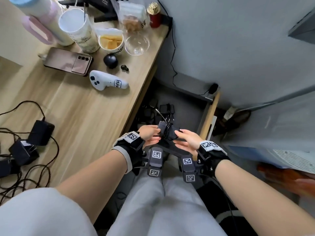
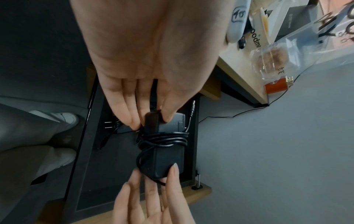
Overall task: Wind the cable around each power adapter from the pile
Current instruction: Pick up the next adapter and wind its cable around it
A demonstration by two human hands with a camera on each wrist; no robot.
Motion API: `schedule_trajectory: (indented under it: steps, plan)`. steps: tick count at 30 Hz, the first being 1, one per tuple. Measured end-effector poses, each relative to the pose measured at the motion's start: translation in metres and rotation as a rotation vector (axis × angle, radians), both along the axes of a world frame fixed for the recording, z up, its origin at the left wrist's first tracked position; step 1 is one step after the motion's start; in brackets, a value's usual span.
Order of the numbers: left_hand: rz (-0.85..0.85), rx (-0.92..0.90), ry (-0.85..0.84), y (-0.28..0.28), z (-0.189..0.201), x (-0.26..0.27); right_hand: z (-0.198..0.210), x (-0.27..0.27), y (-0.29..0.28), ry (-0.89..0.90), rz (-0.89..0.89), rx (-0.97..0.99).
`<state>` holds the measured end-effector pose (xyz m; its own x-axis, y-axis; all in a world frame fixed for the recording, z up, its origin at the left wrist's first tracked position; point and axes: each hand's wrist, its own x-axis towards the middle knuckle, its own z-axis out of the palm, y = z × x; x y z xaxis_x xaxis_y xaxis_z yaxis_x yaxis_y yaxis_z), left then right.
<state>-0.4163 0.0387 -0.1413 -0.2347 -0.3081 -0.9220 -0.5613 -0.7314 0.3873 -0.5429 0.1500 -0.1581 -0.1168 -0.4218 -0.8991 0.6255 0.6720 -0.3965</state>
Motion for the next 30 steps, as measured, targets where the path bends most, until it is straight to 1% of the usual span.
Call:
schedule_trajectory:
  steps: [4,10,13,20,25,30]
  plan:
    - [0.026,0.005,0.012,-0.015,-0.018,-0.015,-0.022,-0.005,-0.016,0.041,-0.051,0.002]
    - [-0.008,0.013,0.006,-0.052,-0.046,-0.048,-0.054,-0.030,-0.057,0.096,-0.087,0.008]
    - [0.017,-0.014,-0.007,-0.071,-0.069,-0.064,-0.074,-0.046,-0.079,0.111,-0.097,-0.005]
    - [0.080,-0.029,0.051,-0.096,-0.119,-0.097,-0.128,-0.077,-0.121,0.161,-0.134,-0.010]
    - [0.142,-0.041,0.059,-0.107,-0.147,-0.104,-0.161,-0.087,-0.145,0.278,-0.111,0.038]
    - [0.183,-0.028,0.057,-0.115,-0.163,-0.104,-0.179,-0.092,-0.157,0.198,-0.146,0.030]
